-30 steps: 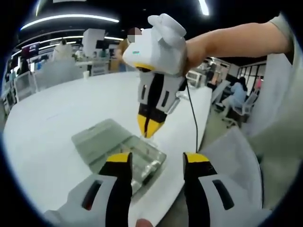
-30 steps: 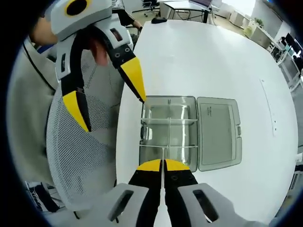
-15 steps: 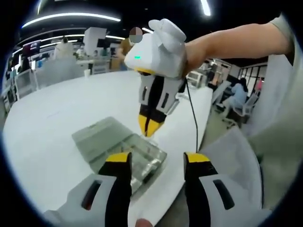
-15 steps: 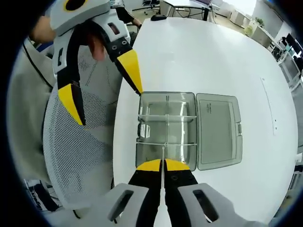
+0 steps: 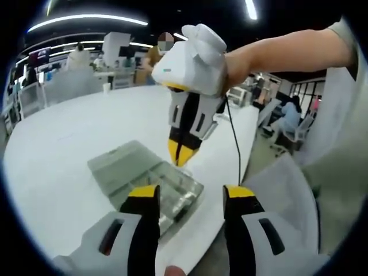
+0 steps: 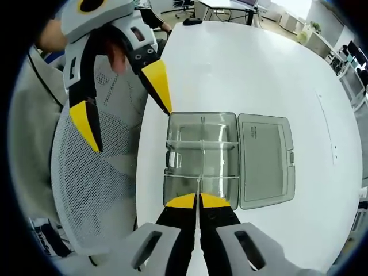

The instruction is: Insert the divider into the dual guide fixture by aligning both edges with the guide slots and pushing it downward to the bottom, including one-sided entry, uneven engagement, binding, and posture correction.

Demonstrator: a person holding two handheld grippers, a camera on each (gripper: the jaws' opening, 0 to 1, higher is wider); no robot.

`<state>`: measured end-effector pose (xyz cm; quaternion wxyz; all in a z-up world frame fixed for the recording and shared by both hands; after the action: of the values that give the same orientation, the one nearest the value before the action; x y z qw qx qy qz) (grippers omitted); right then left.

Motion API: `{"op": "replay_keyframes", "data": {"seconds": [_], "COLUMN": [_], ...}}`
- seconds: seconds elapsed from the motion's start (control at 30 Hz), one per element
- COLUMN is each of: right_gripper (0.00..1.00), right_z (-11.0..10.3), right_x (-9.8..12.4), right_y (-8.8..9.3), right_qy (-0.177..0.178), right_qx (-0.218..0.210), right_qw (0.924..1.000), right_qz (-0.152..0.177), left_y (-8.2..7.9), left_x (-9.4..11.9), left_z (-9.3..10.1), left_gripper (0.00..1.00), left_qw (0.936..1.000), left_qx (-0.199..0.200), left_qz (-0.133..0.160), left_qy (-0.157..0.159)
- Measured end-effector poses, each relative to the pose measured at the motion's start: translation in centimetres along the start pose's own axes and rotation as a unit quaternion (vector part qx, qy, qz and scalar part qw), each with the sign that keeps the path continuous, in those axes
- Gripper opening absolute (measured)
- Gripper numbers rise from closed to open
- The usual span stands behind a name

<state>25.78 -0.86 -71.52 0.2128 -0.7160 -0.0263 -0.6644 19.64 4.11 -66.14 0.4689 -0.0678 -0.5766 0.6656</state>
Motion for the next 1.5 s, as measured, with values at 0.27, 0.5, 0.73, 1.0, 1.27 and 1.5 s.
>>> {"op": "replay_keyframes", "data": {"seconds": [0.27,0.5,0.73,1.0,1.27,1.5], "right_gripper": [0.00,0.00,0.00,0.00,0.00,0.00], "right_z": [0.01,0.17,0.19,0.09,-0.07,-0.12], "right_x": [-0.28,-0.57,-0.58,-0.79,-0.70,-0.74], "right_y": [0.08,0.32,0.20,0.25,0.33,0.56], "right_qy": [0.000,0.000,0.000,-0.005,-0.009,-0.012], "right_qx": [0.000,-0.002,-0.003,-0.002,0.003,0.005], "right_qw": [1.0000,1.0000,1.0000,0.9999,0.9997,0.9991], "right_qz": [-0.003,-0.005,-0.005,-0.009,-0.023,-0.040], "left_y": [-0.08,-0.01,-0.05,-0.15,-0.11,-0.09], "left_x": [0.09,0.29,0.26,0.29,0.20,0.20], "left_z": [-0.14,-0.33,-0.36,-0.46,-0.49,-0.46], "left_gripper": [0.42,0.42,0.42,0.41,0.41,0.41], "left_qw": [1.0000,1.0000,1.0000,1.0000,1.0000,1.0000], "left_qx": [0.001,0.002,0.003,0.003,0.004,0.006], "left_qz": [0.001,-0.001,-0.001,0.000,0.000,0.002], "left_qy": [-0.001,-0.003,-0.002,-0.003,-0.002,-0.001]}}
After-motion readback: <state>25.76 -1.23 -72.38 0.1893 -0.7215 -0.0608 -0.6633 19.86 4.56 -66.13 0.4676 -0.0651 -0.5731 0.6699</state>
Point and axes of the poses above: the point that each gripper's makers call its tool centre point, and the gripper's own axes: x roughly backward along the fingers, z roughly to its right, y roughly out of its underside, the point moved 1 cm from there along x, roughly backward along the fingers, and after that the axes turned 8 degrees about x, right-handed, at the moved point
